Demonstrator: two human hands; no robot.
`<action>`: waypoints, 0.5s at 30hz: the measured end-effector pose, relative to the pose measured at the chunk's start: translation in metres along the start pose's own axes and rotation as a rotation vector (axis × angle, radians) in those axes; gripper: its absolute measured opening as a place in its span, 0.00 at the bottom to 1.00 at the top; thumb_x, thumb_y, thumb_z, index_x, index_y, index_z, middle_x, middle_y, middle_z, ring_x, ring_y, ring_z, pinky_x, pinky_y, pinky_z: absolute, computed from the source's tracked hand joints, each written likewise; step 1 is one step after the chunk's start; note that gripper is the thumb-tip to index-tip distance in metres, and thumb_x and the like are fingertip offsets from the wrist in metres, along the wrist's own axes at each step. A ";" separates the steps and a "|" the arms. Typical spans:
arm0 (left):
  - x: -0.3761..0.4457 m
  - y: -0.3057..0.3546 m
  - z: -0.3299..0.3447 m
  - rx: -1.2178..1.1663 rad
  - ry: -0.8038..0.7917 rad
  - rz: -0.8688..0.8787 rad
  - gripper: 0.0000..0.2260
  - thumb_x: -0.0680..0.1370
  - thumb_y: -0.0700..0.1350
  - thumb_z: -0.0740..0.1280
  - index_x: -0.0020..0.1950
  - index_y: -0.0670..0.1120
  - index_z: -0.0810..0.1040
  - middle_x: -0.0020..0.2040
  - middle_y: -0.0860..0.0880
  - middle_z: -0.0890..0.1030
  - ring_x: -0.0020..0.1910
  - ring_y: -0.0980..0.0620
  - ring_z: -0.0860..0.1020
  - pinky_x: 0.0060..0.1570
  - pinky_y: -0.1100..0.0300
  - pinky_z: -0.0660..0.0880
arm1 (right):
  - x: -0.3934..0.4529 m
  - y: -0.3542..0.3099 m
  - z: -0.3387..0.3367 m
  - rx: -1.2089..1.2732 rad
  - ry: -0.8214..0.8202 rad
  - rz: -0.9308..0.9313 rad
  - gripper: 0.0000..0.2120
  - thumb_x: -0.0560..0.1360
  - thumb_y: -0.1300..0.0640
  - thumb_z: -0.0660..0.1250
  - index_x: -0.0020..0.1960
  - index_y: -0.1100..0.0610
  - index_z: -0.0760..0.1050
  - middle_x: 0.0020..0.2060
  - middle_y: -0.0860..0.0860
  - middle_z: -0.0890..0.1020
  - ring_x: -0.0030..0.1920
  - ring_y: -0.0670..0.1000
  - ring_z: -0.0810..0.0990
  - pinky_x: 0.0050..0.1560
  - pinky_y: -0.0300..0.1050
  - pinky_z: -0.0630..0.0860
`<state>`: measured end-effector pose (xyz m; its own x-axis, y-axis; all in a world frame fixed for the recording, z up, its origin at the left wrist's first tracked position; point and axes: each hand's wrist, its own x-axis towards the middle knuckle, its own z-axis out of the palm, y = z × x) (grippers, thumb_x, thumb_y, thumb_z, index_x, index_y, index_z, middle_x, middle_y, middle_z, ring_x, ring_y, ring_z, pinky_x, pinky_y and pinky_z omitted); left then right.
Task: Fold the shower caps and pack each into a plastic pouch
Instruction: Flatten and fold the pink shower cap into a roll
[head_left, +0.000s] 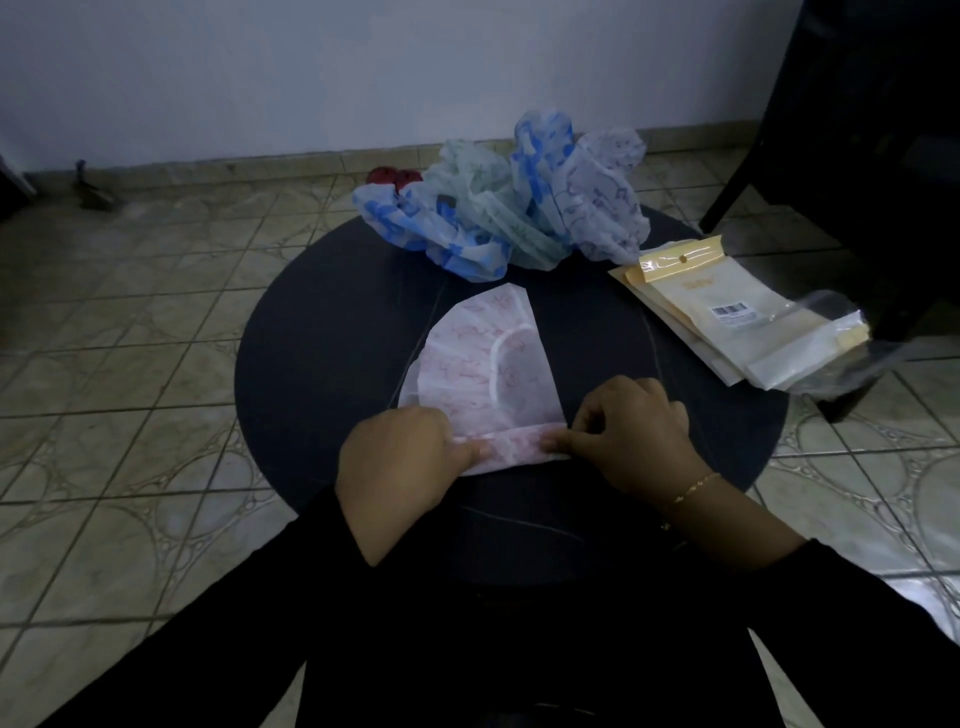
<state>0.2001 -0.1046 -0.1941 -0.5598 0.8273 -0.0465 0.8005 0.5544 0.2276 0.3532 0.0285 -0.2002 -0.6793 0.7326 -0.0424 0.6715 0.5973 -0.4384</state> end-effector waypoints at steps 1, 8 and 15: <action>-0.002 0.000 0.002 0.056 0.095 0.052 0.22 0.71 0.67 0.63 0.39 0.47 0.75 0.38 0.53 0.76 0.40 0.52 0.75 0.41 0.57 0.71 | 0.000 0.001 0.001 -0.007 0.010 -0.017 0.13 0.68 0.37 0.68 0.38 0.46 0.73 0.49 0.43 0.72 0.59 0.49 0.66 0.53 0.45 0.58; 0.003 -0.012 0.022 -0.032 0.270 0.534 0.08 0.71 0.50 0.64 0.38 0.51 0.83 0.37 0.55 0.80 0.39 0.54 0.76 0.42 0.66 0.65 | -0.010 0.004 0.007 -0.251 0.125 -0.235 0.15 0.74 0.39 0.61 0.59 0.38 0.75 0.64 0.46 0.70 0.65 0.52 0.63 0.58 0.50 0.61; 0.001 -0.023 0.014 -0.144 0.077 0.467 0.24 0.71 0.63 0.57 0.53 0.50 0.83 0.49 0.55 0.82 0.50 0.55 0.77 0.49 0.61 0.73 | -0.012 0.012 0.004 -0.290 0.020 -0.260 0.22 0.72 0.32 0.57 0.64 0.35 0.70 0.69 0.45 0.64 0.69 0.51 0.57 0.60 0.49 0.58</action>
<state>0.1840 -0.1158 -0.2131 -0.1671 0.9723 0.1634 0.9350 0.1037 0.3391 0.3683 0.0252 -0.2084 -0.8338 0.5493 0.0555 0.5356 0.8291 -0.1605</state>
